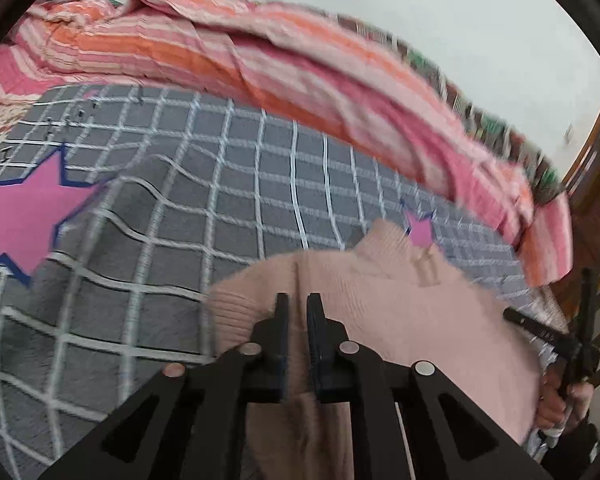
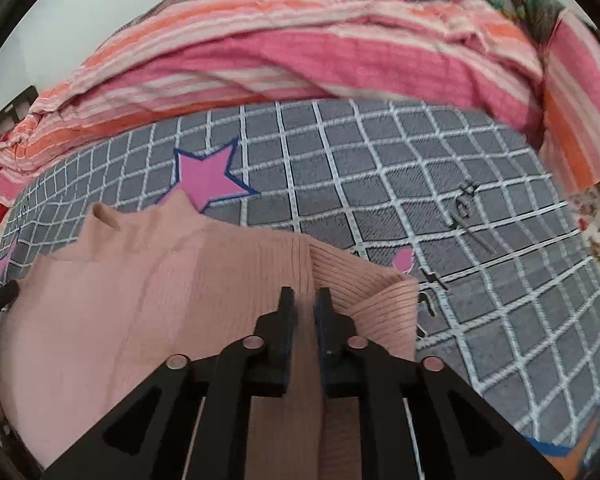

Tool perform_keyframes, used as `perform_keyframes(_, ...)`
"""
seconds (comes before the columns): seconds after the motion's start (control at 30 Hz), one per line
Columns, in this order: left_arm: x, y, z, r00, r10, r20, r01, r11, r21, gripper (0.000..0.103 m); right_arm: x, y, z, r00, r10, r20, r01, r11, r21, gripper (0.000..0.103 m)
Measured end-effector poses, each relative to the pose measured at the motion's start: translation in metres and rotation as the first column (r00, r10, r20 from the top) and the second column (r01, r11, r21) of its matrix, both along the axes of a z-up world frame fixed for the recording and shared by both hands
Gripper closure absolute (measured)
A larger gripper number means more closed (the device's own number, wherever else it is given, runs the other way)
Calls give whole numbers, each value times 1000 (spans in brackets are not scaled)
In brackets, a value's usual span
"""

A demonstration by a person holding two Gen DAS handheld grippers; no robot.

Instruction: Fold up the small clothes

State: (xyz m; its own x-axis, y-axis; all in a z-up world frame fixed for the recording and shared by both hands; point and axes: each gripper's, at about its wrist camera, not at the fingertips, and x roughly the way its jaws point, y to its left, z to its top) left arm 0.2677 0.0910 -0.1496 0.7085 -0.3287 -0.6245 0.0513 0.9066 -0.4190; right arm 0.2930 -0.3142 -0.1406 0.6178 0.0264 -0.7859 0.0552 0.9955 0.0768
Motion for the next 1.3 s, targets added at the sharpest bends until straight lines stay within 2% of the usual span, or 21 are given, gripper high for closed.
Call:
perform_keyframes(0.03,-3,8,2,1000,20,14,-20,1000,-6,82,-5,8,9,1000,10,22,-10,1000,-1,84)
perform_keyframes(0.1,-8,25,4,997,81,13,-82,996,31,73,-12,24,18,998,50,45,-50,999,-5,69)
perform_keyframes(0.23,-9,49,-10,988,153,-14,-151,983,100,73,-22,73,25,985,168,48,-169,986,10,64)
perform_keyframes(0.3,-8,58,-21,982,185,-28,-180,974,135,73,-23,97,18,974,227,15,-228,973,42,61)
perform_keyframes(0.37,-7,64,-30,979,201,-29,-195,971,137,73,-17,118,2,965,261,-36,-259,965,41,61)
perform_keyframes(0.47,-4,63,-33,981,192,-1,-190,973,130,66,-11,138,-11,970,238,-53,-241,969,-54,62)
perform_keyframes(0.53,-5,60,-36,986,167,24,-169,975,147,58,-2,141,-16,973,220,-75,-225,972,-67,62)
perform_keyframes(0.63,-3,53,-35,988,151,45,-157,970,188,55,12,141,-18,975,192,-109,-200,978,-60,62)
perform_keyframes(0.93,0,61,-37,988,152,38,-156,981,119,55,47,142,-26,979,148,-140,-160,984,-81,61)
perform_keyframes(1.13,1,63,-38,987,153,38,-156,982,103,55,43,136,-26,981,153,-117,-159,986,-45,61)
perform_keyframes(1.3,2,64,-39,988,153,36,-156,983,100,55,18,138,-17,979,166,-117,-170,985,-28,61)
